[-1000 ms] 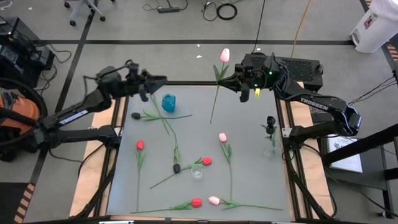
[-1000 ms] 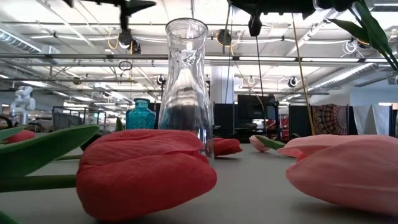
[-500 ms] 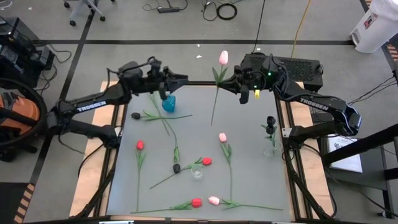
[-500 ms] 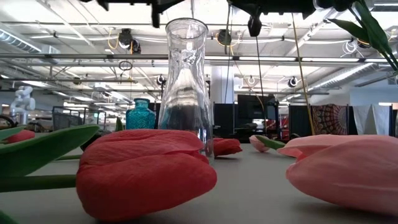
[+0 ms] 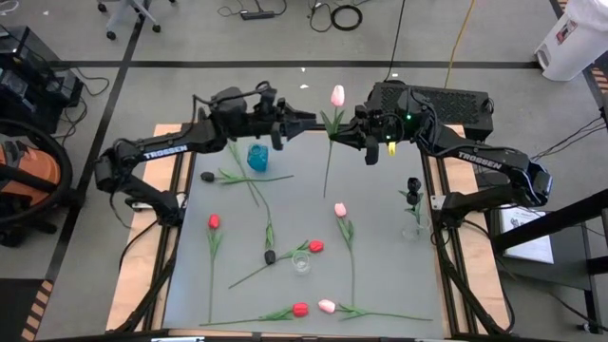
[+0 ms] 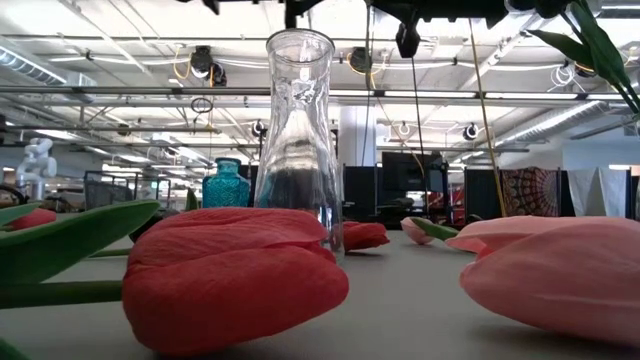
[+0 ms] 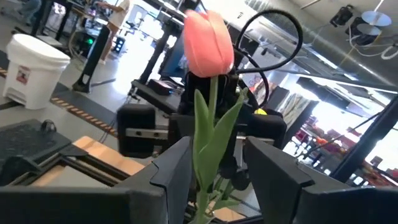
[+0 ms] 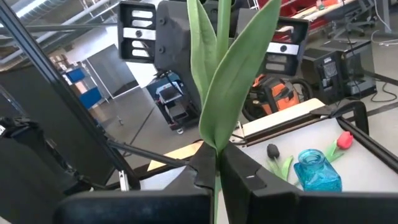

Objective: Sort flowers into vase by color
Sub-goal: Put pink flower into the blue vase

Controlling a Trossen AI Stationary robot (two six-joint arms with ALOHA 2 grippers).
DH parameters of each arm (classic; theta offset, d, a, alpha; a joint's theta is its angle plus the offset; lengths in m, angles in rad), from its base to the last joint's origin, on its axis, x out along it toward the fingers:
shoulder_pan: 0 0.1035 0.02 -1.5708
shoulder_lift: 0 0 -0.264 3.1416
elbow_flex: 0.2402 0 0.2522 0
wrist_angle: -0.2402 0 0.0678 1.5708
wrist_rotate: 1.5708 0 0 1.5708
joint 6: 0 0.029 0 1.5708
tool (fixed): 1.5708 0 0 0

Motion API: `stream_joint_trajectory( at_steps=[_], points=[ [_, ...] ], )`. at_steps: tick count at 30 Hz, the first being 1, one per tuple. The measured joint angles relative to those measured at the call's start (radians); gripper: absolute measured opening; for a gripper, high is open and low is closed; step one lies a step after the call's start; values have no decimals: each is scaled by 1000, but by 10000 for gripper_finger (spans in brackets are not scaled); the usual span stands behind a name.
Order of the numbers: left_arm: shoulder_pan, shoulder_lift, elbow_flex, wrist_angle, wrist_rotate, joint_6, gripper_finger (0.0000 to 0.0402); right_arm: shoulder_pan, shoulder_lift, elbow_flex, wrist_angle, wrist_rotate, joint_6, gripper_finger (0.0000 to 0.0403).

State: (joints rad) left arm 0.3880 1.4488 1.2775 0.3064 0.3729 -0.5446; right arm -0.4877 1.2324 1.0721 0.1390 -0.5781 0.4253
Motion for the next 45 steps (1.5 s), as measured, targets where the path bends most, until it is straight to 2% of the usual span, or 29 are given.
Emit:
stream_joint_trajectory(
  at_steps=[19,45],
  points=[
    [-89,144,104,27,-31,1,157,15,0,0,-1,0,8,4],
    [-88,134,109,17,-17,2,157,19,1,0,0,-5,8,2]
  ],
)
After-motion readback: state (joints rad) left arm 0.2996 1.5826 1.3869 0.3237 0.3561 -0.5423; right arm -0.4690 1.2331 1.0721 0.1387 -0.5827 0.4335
